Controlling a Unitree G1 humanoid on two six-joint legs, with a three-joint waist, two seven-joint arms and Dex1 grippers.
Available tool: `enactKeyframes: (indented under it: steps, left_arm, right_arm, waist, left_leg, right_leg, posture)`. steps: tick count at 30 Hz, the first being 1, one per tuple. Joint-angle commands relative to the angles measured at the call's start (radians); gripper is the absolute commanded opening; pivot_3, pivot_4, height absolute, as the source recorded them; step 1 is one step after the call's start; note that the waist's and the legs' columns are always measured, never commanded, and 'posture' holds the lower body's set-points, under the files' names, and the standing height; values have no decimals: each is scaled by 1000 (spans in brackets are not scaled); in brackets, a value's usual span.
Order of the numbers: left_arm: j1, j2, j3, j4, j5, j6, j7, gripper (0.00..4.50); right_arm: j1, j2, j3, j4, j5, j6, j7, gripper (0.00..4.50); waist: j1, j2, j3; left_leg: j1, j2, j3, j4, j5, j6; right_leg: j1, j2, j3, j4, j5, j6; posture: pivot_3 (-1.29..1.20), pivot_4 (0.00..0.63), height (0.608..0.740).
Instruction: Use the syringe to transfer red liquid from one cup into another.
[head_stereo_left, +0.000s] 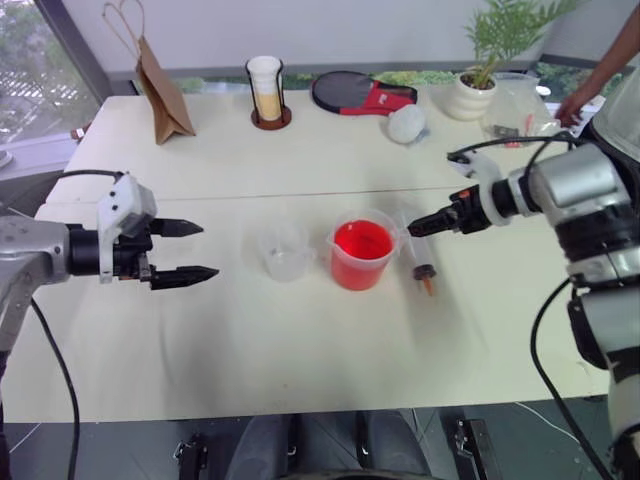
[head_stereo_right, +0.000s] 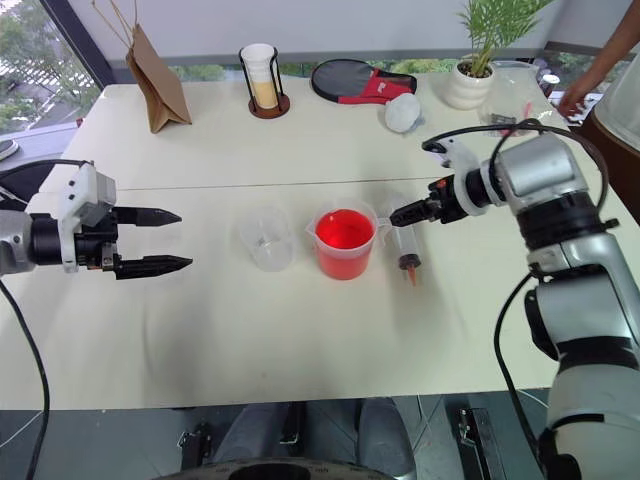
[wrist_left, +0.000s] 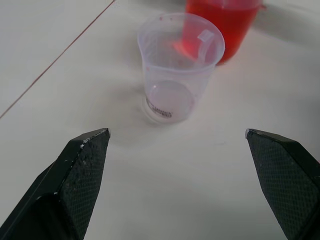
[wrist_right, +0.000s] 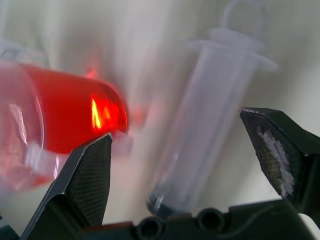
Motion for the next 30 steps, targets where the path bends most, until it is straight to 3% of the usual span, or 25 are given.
enactKeyframes:
  steps: [1, 11, 14, 18, 19, 25, 30]
  left_arm:
    - [-21, -23, 3, -37, -10, -2, 19, 4487]
    - [92, -47, 51, -120, -31, 20, 64, 4487]
    - [105, -47, 62, -124, -33, 22, 70, 4500]
    - [109, -53, 62, -127, -32, 27, 77, 4500]
    - [109, -55, 61, -127, -32, 27, 78, 4500]
    - [66, -54, 33, -72, -11, 7, 64, 4500]
    - [-62, -88, -19, 54, 15, -32, 44, 4500]
  right_arm:
    - [-75, 40, 39, 102, -51, -40, 20, 4469]
    - [-99, 133, 125, 287, -167, -149, 87, 4469]
    - [-97, 156, 111, 340, -200, -200, 60, 3600]
    - [-83, 171, 102, 367, -230, -217, 58, 1674]
    - [-79, 171, 100, 370, -235, -218, 60, 1404]
    - [-85, 104, 2, 388, -235, -260, -1, 1371]
    - [-95, -8, -252, 285, -156, -488, -168, 1371]
  waist:
    - [1, 0, 0]
    - [1, 0, 0]
    - [0, 0, 0]
    - [0, -1, -1]
    - [0, -2, -1]
    - [9, -2, -1]
    - [15, -1, 0]
  left_leg:
    - [-2, 0, 0, 0, 2, -3]
    - [-2, 0, 0, 1, 2, -3]
    - [-1, 0, 0, 1, 2, -3]
    - [0, 0, 0, 1, 2, -3]
    - [0, 0, 0, 2, 2, -3]
    - [1, 0, -1, 6, 2, -2]
    - [0, -2, -2, 6, 3, -4]
  right_leg:
    - [-2, 0, 0, 0, 0, 0]
    - [-3, 3, 0, 3, 1, 2]
    - [-3, 3, 0, 4, 1, 2]
    - [-2, 4, 0, 7, 1, 2]
    - [-2, 4, 0, 7, 1, 2]
    - [-2, 3, 0, 13, 1, 2]
    - [-3, 3, 0, 13, 1, 2]
  posture:
    - [0, 150, 740]
    - [0, 150, 740]
    - [0, 150, 740]
    - [0, 150, 740]
    - [0, 150, 740]
    - [0, 150, 740]
    - [0, 150, 740]
